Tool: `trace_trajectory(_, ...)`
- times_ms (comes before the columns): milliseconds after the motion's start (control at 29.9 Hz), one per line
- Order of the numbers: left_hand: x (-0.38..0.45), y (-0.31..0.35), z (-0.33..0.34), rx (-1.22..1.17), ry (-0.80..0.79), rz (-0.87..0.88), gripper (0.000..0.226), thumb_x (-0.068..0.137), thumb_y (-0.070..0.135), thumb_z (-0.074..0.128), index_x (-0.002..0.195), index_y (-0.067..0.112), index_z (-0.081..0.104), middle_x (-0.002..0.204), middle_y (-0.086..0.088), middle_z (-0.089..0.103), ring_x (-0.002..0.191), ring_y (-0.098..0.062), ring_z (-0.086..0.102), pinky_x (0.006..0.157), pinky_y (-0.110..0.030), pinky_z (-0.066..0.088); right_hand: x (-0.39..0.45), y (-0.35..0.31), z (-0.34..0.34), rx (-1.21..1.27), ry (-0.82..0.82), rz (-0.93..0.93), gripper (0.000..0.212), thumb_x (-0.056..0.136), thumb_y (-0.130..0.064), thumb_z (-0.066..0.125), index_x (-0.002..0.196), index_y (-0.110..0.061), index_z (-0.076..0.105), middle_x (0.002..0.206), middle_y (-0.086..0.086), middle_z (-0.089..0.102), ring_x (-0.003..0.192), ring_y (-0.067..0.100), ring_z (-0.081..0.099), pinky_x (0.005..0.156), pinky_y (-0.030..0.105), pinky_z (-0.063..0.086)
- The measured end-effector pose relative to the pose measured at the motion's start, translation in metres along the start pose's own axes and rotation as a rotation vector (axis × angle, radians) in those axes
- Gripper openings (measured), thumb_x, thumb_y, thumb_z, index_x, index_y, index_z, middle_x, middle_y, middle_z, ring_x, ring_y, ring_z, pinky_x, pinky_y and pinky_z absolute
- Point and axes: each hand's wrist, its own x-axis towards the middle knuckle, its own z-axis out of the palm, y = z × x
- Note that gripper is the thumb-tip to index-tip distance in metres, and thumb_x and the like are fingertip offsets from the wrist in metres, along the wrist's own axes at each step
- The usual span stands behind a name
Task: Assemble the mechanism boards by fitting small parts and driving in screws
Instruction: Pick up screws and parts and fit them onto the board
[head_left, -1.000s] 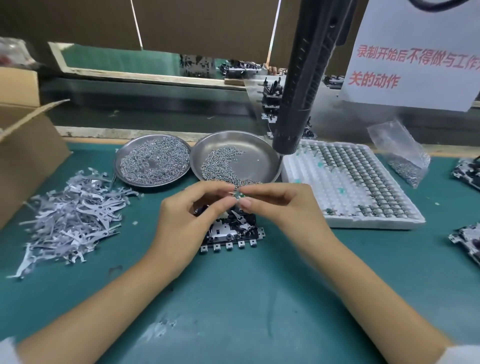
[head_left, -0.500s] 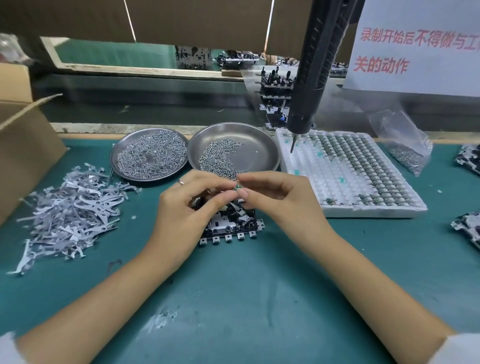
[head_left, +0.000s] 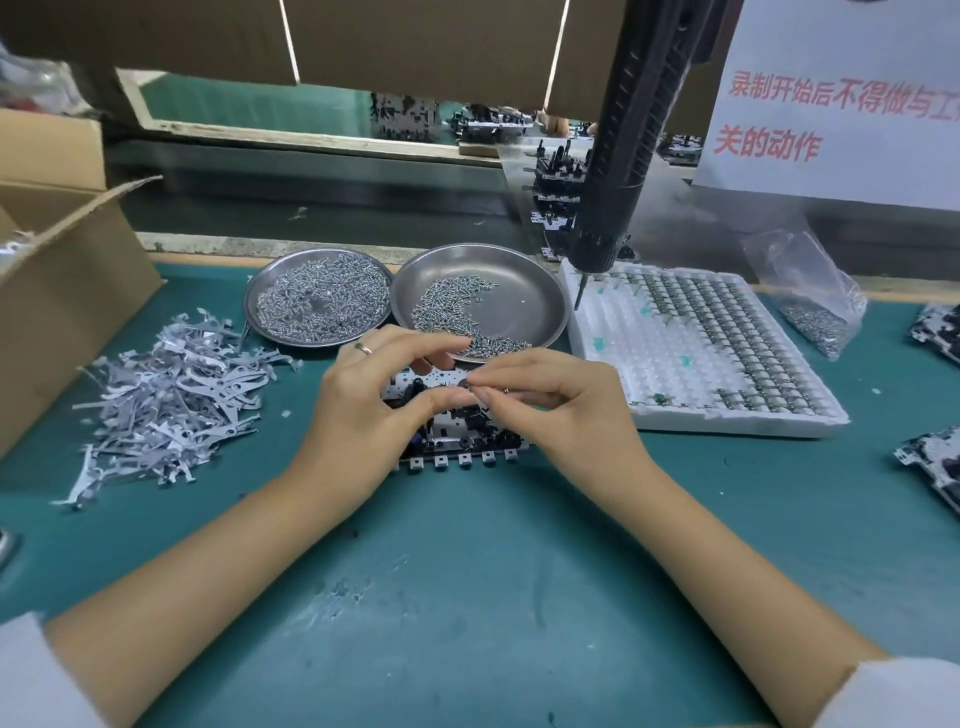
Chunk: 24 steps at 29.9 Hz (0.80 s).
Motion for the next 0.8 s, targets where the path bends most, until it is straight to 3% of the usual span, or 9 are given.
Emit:
trace_trajectory(134, -0.005, -0.004, -0.010, 0.022, -0.053, -0.026, 0.035, 0.072, 0.031, 0.073, 0.106, 0.027, 0.065, 0.100, 0.013, 0.063, 0.096, -0.009, 0.059, 0.094, -0.046, 0.044, -0.003, 0.002, 0.005, -0.157, -0.025, -0.111, 0.014, 0.078, 0.002, 0.072, 0.089, -0.006, 0.077, 0.088, 0.005, 0.071, 0.083, 0.015, 0.066, 0.079, 0.028, 0.052)
trace_trajectory(301, -0.010, -0.015, -0.023, -0.073, 0.025, -0.147, 0.015, 0.083, 0.034, 0.060, 0.096, 0.037, 0.066, 0.092, 0.012, 0.066, 0.091, -0.002, 0.060, 0.087, -0.018, 0.044, -0.006, 0.009, 0.012, -0.372, -0.067, -0.280, 0.013, 0.074, 0.000, 0.076, 0.084, -0.006, 0.078, 0.086, 0.004, 0.072, 0.083, 0.023, 0.064, 0.078, 0.036, 0.051)
trace_trajectory(401, -0.008, -0.016, -0.023, -0.110, 0.081, -0.196, 0.014, 0.088, 0.033, 0.054, 0.094, 0.034, 0.067, 0.091, 0.007, 0.068, 0.091, -0.007, 0.063, 0.087, -0.022, 0.046, -0.006, 0.014, 0.015, -0.441, -0.096, -0.369, 0.011, 0.074, -0.004, 0.075, 0.083, -0.009, 0.078, 0.084, 0.002, 0.073, 0.079, 0.026, 0.061, 0.075, 0.040, 0.052)
trace_trajectory(668, -0.010, -0.011, -0.021, -0.038, 0.023, -0.159, 0.015, 0.090, 0.031, 0.054, 0.094, 0.026, 0.069, 0.089, 0.009, 0.067, 0.087, 0.001, 0.059, 0.081, -0.011, 0.040, -0.004, 0.018, 0.013, -0.559, -0.154, -0.474, 0.007, 0.076, -0.009, 0.073, 0.082, -0.009, 0.078, 0.088, 0.002, 0.072, 0.079, 0.029, 0.062, 0.073, 0.045, 0.050)
trace_trajectory(801, -0.013, -0.007, -0.021, 0.058, -0.091, -0.038, 0.013, 0.086, 0.024, 0.062, 0.096, 0.021, 0.069, 0.090, 0.007, 0.065, 0.086, -0.008, 0.058, 0.085, -0.024, 0.044, -0.004, 0.016, 0.011, -0.566, -0.199, -0.463, 0.011, 0.077, -0.007, 0.073, 0.086, -0.009, 0.078, 0.090, 0.004, 0.072, 0.080, 0.031, 0.061, 0.072, 0.044, 0.049)
